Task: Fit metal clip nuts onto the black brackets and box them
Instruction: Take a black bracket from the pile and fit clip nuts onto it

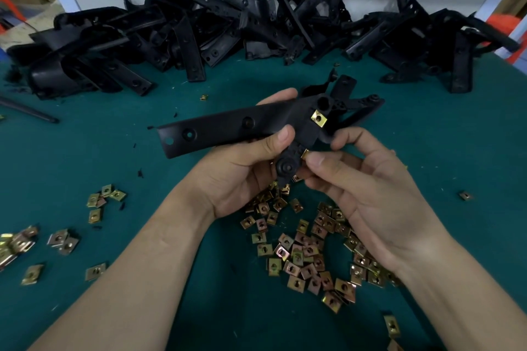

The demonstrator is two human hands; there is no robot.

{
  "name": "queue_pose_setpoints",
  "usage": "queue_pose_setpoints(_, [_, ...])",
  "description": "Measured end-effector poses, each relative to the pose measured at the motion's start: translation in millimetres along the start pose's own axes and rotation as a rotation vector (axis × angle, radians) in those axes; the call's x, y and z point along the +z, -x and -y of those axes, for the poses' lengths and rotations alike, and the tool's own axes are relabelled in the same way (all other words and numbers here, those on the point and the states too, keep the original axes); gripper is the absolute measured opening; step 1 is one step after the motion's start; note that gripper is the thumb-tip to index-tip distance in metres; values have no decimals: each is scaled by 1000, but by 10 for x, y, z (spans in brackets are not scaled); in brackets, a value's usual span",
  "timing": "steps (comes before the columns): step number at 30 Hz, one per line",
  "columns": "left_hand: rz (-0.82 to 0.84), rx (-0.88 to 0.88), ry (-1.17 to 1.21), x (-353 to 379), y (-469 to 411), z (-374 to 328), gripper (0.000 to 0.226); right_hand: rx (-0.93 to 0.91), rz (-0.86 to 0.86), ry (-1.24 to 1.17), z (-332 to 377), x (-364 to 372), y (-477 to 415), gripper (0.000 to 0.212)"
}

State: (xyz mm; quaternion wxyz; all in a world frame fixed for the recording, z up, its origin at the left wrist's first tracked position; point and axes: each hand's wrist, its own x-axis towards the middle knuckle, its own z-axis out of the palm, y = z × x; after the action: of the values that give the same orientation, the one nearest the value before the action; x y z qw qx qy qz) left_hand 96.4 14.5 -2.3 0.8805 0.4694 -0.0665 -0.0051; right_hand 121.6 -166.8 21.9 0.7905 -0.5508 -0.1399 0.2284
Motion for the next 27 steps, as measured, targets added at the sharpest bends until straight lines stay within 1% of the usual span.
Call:
queue_pose_setpoints(4, [25, -24, -16, 61, -10, 46, 54, 1, -1, -74, -34, 9, 10, 44])
queue_pose_setpoints(8, [29, -3, -25, 81, -19, 53, 56, 14, -8, -96, -57, 8, 4, 57])
queue_pose_setpoints(9, [22, 7, -37, 77, -16, 51, 56, 14, -17, -82, -64, 4, 0, 56])
queue_pose_setpoints(12, [-9, 44, -77, 77, -17, 63, 58, -17, -42, -13, -72, -6, -19, 43])
queue_pose_setpoints(14, [-36, 70, -81, 83, -20, 70, 58, -45, -36, 19, -70, -4, -28, 38])
queue_pose_setpoints(18, [-53, 89, -59, 82, -25, 43, 57, -58, 3, 29, -71, -3, -26, 38])
queue_pose_setpoints(24, [-36, 73, -73, 84, -14, 82, 57, -6, 1, 56, -90, 0, -29, 38])
queue_pose_setpoints(27, [-50, 72, -34, 112, -34, 95, 53, 6, 17, 11, -87, -18, -34, 38])
